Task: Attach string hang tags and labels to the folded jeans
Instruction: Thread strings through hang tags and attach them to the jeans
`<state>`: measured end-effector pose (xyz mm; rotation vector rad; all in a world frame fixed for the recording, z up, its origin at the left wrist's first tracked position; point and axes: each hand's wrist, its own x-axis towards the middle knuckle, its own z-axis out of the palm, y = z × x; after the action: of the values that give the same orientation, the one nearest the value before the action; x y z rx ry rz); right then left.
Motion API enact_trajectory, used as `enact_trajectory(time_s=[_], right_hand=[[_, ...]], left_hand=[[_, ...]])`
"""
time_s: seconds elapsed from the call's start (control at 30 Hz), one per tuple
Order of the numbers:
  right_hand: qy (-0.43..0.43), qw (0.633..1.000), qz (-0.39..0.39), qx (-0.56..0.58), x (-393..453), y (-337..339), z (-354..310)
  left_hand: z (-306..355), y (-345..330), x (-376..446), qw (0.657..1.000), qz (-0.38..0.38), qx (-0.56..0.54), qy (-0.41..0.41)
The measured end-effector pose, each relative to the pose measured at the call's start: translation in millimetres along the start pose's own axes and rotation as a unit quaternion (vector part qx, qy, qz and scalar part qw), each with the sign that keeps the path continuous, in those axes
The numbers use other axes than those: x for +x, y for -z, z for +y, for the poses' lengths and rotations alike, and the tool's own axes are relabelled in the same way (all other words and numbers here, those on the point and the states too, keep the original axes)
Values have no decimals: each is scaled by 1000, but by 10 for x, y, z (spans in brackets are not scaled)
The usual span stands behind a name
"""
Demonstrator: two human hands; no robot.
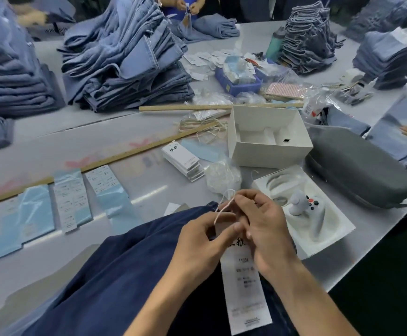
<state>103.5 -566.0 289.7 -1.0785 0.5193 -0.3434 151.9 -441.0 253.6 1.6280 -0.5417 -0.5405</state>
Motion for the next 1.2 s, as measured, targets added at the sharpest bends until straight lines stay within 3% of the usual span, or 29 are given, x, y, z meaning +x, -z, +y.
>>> enact_trajectory(time_s=[0.17, 0.43, 0.53, 0.6, 0.67, 0.73, 0.77, 0.83, 0.93, 1.1, 1.2], right_hand=[[63, 995, 80, -22, -87, -114, 347], [82, 988, 107, -82, -103, -71, 450], [74, 980, 152, -107, -121, -28, 457], [112, 965, 176, -158, -162, -11, 447], [237, 912, 111, -315, -219, 15, 404], [332, 804, -8, -493, -247, 38, 387], [351, 753, -43, -555, -242, 50, 396], [361, 704, -66, -608, -240, 72, 405], [358, 712, -80, -598, -261, 81, 404], [289, 779, -123, -543, -201, 180, 388], [292, 778, -147, -537, -142, 219, 401]], left_hand=[[-130, 108, -144, 995, 99, 3, 10], [-150, 96, -240, 988, 152, 25, -27], [-146, 100, -258, 985, 168, 29, -29], [-160, 111, -267, 982, 175, 59, -29], [-172, 128, -266, 977, 173, 113, -52], [-159, 146, -261, 968, 171, 160, -88], [-155, 154, -258, 964, 170, 176, -102], [-158, 166, -258, 956, 168, 208, -123], [-141, 157, -279, 942, 165, 258, -135], [-112, 159, -303, 936, 160, 273, -156], [-137, 190, -286, 944, 149, 261, -135]])
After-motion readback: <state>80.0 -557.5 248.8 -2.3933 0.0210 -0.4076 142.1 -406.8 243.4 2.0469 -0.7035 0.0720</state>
